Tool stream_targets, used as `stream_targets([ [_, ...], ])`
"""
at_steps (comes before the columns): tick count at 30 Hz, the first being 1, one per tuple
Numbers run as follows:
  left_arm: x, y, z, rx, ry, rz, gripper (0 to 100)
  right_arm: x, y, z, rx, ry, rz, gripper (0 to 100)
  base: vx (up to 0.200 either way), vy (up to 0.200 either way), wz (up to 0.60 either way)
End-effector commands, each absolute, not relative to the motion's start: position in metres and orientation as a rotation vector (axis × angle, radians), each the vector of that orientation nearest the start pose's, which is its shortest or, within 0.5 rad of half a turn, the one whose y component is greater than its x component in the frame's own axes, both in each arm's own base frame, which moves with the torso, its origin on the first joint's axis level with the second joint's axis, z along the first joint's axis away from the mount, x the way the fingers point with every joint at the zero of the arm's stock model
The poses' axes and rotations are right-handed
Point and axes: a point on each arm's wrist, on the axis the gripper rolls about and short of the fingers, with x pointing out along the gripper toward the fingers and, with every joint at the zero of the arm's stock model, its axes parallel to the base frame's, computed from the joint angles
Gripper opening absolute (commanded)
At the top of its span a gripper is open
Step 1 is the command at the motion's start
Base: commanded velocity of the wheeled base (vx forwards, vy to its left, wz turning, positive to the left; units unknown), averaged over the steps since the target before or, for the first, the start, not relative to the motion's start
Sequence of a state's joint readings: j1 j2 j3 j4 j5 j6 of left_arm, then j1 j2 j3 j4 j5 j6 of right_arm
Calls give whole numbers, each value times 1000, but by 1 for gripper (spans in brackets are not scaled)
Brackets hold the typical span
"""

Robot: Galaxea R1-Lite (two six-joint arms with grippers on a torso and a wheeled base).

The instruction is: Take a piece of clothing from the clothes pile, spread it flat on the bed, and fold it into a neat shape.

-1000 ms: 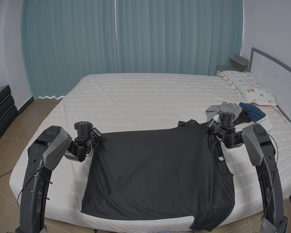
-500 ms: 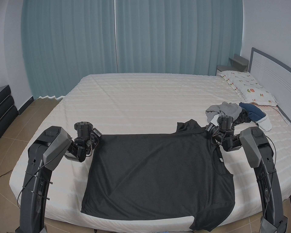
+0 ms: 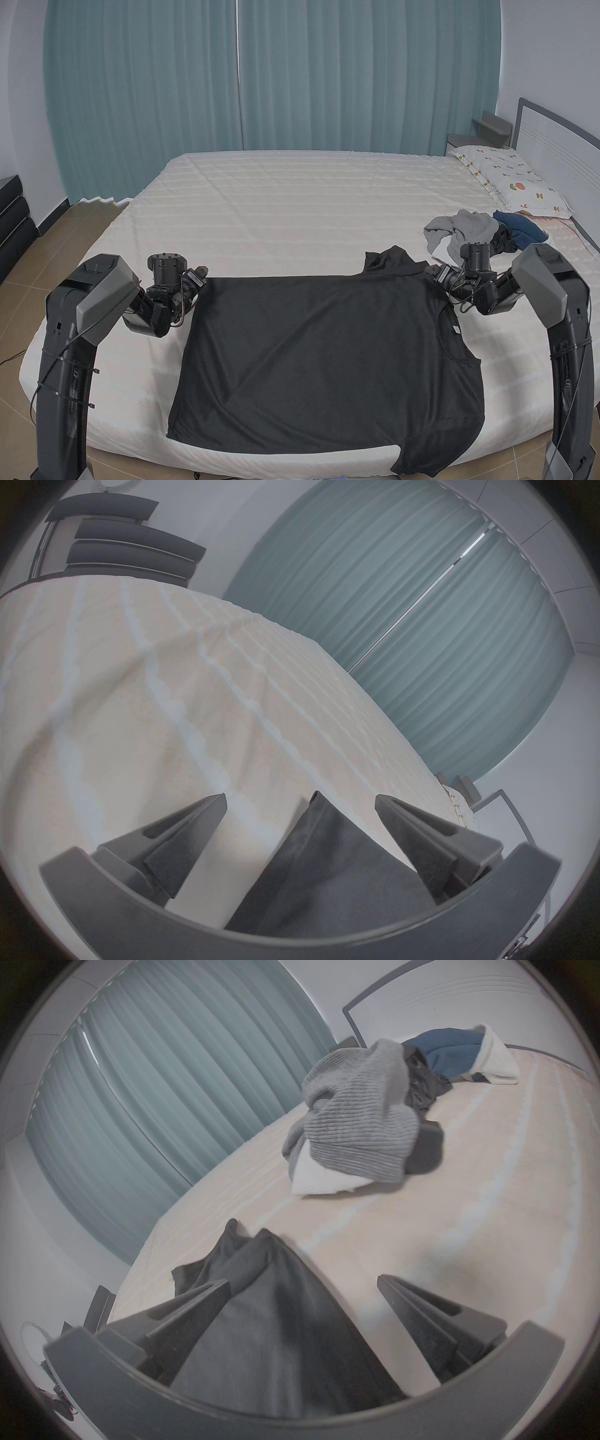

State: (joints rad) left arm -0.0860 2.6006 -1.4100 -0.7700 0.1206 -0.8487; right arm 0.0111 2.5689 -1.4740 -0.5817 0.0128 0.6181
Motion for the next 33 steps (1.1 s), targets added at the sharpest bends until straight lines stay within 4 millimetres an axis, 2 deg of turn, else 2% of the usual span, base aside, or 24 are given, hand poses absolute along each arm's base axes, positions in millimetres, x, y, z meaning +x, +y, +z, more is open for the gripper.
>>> stream_targets([
  [1,426,-38,35,-790,367,192,100,383,-16,69,655,568,-124,100,0,0,0],
  [3,408,-42,31,-743,414,191,100,360,-20,74,669,580,-115,100,0,0,0],
  [4,397,-41,36,-735,418,185,100,346,-23,77,679,578,-104,100,0,0,0],
  [5,397,-41,36,-735,418,185,100,346,-23,77,679,578,-104,100,0,0,0],
  [6,380,-40,42,-750,428,174,100,324,-23,80,690,583,-72,100,0,0,0],
  [7,380,-40,42,-750,428,174,100,324,-23,80,690,583,-72,100,0,0,0],
  [10,347,-46,40,-793,489,156,100,285,-16,77,702,623,-28,100,0,0,0],
  [11,346,-46,40,-796,490,155,100,283,-16,77,702,623,-28,100,0,0,0],
  [13,323,-54,35,-812,526,142,100,264,-14,71,706,663,-23,100,0,0,0],
  [15,312,-59,34,-816,537,127,100,258,-13,67,712,681,-27,100,0,0,0],
  [16,298,-63,33,-825,547,112,100,250,-12,62,719,709,-28,100,0,0,0],
  [17,298,-63,33,-825,547,112,100,250,-12,62,719,709,-28,100,0,0,0],
  [19,280,-69,30,-817,574,90,100,234,-11,53,735,761,-16,100,-200,0,0],
  [21,275,-70,29,-813,584,90,100,230,-10,50,739,772,-8,100,-200,0,0],
  [22,264,-71,26,-802,616,91,100,227,-9,49,736,762,19,100,-200,0,0],
  [29,254,-68,21,-794,651,109,100,221,-5,46,733,752,42,100,-200,0,0],
  [33,254,-67,20,-797,658,107,100,220,-4,46,734,755,44,100,0,0,0],
])
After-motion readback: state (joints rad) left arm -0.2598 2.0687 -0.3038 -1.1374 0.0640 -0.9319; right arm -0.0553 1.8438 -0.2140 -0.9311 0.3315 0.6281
